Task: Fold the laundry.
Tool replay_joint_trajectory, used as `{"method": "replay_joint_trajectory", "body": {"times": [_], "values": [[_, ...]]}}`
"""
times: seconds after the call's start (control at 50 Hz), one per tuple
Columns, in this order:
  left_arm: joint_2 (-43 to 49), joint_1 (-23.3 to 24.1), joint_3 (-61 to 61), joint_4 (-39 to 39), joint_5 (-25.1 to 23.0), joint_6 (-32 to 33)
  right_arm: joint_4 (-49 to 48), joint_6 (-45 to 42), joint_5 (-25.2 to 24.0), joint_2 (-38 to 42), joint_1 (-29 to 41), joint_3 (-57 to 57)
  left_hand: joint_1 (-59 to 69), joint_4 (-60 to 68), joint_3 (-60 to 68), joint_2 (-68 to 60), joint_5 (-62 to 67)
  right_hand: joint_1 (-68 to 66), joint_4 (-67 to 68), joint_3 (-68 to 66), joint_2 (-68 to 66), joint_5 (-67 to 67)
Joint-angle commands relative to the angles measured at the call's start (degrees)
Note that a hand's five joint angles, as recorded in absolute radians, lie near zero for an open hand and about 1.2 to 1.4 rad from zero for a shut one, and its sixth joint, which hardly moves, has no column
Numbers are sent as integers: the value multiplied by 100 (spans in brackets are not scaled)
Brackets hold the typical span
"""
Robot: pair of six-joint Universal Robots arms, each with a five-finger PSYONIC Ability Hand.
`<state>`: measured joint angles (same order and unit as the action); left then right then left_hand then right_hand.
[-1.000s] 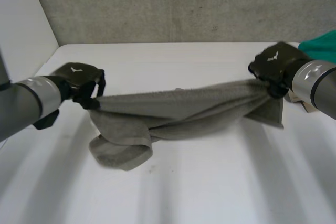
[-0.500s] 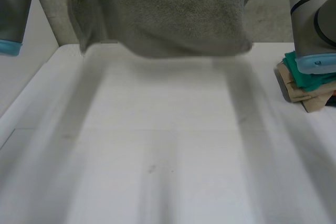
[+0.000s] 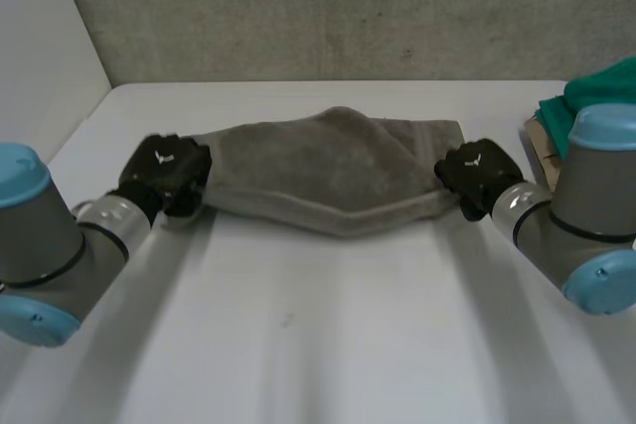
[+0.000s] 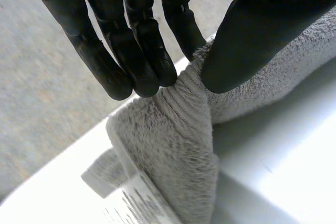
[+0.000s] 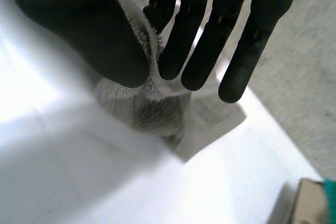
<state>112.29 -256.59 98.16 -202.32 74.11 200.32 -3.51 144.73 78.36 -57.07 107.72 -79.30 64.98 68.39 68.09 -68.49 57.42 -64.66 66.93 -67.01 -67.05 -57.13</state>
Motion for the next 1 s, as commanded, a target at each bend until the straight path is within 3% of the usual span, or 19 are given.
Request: {"method": "replay_joint_trajectory", "body": {"times": [0.02, 0.06, 0.18, 0.24, 0.3, 0.38, 0.44, 0.48, 0.56, 0.8, 1.0], "values": [[-155, -163, 230, 26, 156, 113, -71, 556, 83, 143, -251, 89, 1502, 1161, 1191, -1151, 1258, 1729, -1957, 1965, 1969, 1976], [-286, -215, 265, 61, 147, 78, -62, 862, 83, 187, -365, 186, 1502, 1161, 1191, -1151, 1258, 2583, -2810, 2819, 2823, 2830], [-603, -321, 344, 149, 147, 16, 218, 1672, 13, 372, -620, 573, 1502, 1161, 1191, -1151, 1258, 3160, -3388, 3396, 3400, 3407], [-726, -400, 406, 193, 147, 7, 553, 1927, -136, 285, -770, 713, 1502, 1161, 1191, -1151, 1258, 3161, -3388, 3397, 3401, 3408], [-858, -532, 520, 280, 130, -1, 842, 1849, -505, 135, -902, 915, 1502, 1161, 1191, -1151, 1258, 2338, -2566, 2574, 2578, 2585], [-1060, -655, 748, 500, -107, -45, 1351, 868, -1356, 64, -1025, 1196, 1502, 1161, 1191, -1151, 1258, 1686, -1913, 1922, 1925, 1933], [-1192, -699, 880, 553, -274, -45, 1886, -202, -1674, 143, -1025, 1433, 1502, 1161, 1191, -1151, 1258, 1479, -1706, 1715, 1718, 1726], [-1245, -717, 933, 562, -336, -45, 2169, -768, -1658, 222, -1016, 1583, 1502, 1161, 1191, -1151, 1258, 1496, -1723, 1731, 1735, 1742], [-1359, -752, 977, 597, -389, -54, 2705, -1972, -1412, 380, -876, 1952, 1502, 1161, 1191, -1151, 1258, 2905, -3132, 3140, 3144, 3152], [-1394, -734, 995, 606, -389, -63, 1968, -2765, -2114, 337, -401, 1611, 1502, 1161, 1191, -1151, 1258, 4170, -4397, 4406, 4410, 4417], [-1386, -769, 1013, 606, -398, -89, 1986, -4312, -2325, 942, -41, 1794, 1502, 1161, 1191, -1151, 1258, 4170, -4397, 4406, 4410, 4417]]}}
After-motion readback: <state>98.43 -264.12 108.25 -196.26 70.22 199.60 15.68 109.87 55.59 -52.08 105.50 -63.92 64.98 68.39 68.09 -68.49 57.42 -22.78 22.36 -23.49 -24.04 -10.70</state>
